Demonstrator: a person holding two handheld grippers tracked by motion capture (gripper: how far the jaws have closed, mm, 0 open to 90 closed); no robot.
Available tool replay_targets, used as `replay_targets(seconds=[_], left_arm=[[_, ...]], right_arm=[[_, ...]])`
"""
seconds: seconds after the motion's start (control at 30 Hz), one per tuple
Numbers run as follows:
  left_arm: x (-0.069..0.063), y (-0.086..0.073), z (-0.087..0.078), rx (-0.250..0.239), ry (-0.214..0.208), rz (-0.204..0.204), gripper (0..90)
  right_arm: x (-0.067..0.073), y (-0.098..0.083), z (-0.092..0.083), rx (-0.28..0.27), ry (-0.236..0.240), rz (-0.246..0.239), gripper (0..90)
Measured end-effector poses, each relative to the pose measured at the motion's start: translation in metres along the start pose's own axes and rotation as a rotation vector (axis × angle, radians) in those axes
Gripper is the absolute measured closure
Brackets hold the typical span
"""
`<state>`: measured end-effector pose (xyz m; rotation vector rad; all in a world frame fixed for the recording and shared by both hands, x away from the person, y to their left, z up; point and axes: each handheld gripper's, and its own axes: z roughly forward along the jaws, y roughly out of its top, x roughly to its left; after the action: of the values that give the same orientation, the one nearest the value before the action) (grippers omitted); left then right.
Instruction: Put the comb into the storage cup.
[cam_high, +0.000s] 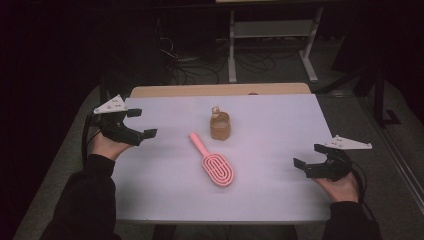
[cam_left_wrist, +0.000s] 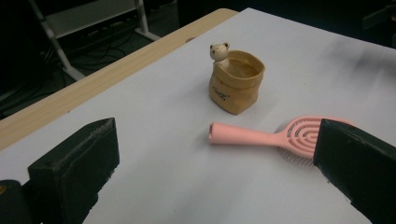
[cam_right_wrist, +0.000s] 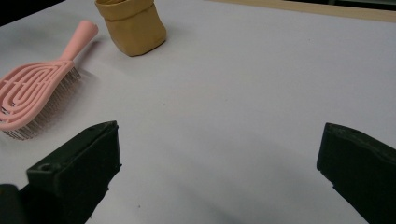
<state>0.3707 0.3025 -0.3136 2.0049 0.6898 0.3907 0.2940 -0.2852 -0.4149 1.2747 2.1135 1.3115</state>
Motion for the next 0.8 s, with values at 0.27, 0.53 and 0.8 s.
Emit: replay_targets(seconds=[0.27, 0.53, 0.8], left_arm=[[-0.006, 0.014, 0.013, 0.007, -0.015, 0.024, 0.5], [-0.006, 0.020, 0.027, 0.029, -0.033, 0.026, 4.2], [-0.008, 0.024, 0.034, 0.044, -0.046, 0.021, 12.0]], right_arm=[[0.000, 0.000, 0.000, -0.004, -0.002, -0.004, 0.0], [0.000, 0.000, 0.000, 0.000, -0.004, -0.001, 0.0], [0.001, -0.001, -0.001, -0.001, -0.003, 0.001, 0.0]])
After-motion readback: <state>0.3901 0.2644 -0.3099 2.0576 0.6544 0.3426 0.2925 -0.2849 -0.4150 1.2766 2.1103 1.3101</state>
